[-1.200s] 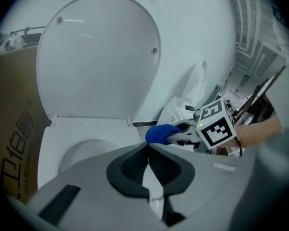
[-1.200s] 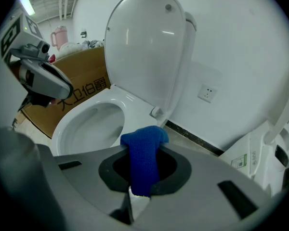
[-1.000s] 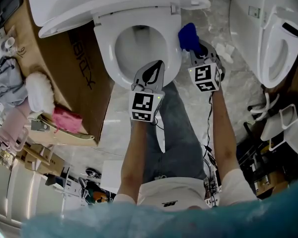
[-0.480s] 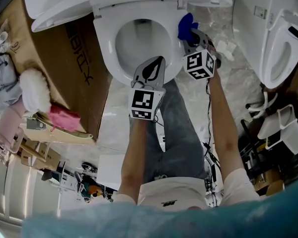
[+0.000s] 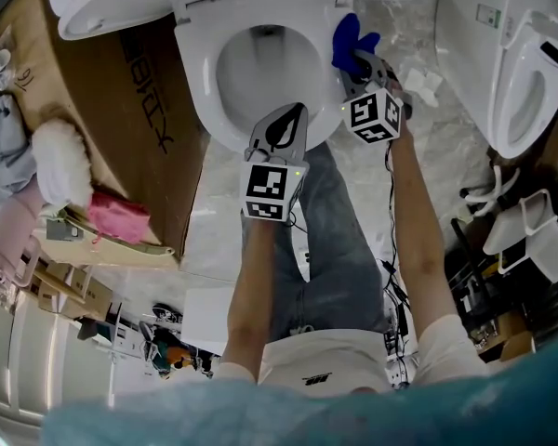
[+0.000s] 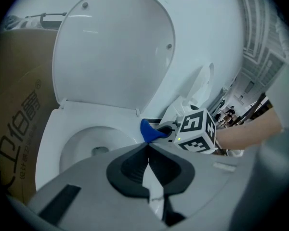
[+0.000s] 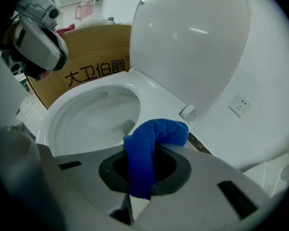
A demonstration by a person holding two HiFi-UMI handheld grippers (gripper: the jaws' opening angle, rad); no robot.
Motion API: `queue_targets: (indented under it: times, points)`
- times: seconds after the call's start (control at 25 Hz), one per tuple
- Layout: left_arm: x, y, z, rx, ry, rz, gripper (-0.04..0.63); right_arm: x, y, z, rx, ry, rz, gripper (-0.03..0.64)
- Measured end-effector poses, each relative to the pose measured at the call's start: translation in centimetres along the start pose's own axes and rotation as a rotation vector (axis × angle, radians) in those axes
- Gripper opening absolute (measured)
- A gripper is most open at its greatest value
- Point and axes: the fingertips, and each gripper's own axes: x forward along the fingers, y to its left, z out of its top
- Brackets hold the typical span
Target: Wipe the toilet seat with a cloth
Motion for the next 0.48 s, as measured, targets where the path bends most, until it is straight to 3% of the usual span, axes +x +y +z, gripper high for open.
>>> queue_targets:
  times: [0.48]
  points:
    - [-2.0, -0.1, -1.7, 0.0, 0.0, -0.019, 0.009, -0.8, 3.2, -1.4, 0.03, 0.043, 0.001, 0.021]
